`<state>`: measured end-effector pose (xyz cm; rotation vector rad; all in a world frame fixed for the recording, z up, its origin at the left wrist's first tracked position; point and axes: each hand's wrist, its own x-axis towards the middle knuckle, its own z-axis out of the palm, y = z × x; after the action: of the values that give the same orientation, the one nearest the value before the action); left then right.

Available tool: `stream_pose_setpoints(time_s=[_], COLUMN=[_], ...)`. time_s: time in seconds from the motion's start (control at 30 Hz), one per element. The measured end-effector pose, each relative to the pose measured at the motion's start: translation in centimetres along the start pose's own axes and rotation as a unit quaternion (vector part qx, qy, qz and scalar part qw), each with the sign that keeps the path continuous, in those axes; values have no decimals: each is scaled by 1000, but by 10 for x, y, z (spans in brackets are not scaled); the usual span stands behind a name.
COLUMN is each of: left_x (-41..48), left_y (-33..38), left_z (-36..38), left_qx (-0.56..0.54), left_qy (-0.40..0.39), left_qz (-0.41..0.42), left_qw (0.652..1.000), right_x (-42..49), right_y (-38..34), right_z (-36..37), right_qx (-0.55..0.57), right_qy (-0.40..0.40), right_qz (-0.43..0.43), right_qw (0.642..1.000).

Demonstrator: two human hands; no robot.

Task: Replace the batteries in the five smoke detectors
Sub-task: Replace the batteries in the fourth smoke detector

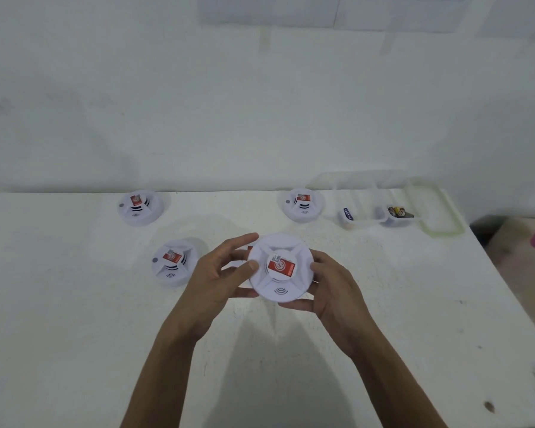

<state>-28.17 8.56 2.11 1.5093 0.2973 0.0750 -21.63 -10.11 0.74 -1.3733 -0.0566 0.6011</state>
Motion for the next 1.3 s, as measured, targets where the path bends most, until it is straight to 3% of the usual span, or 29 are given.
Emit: stream_pose_setpoints(time_s=[1.3], left_x=[3], left_y=[-1], left_z=[-2], left_qx=[4], left_qy=[-12], left_qz=[-9], left_qw=[1000], right_x=[1], right_y=[3], right_z=[0], right_qx=[27], right_qy=[7], right_qz=[7], right_qw=[1000])
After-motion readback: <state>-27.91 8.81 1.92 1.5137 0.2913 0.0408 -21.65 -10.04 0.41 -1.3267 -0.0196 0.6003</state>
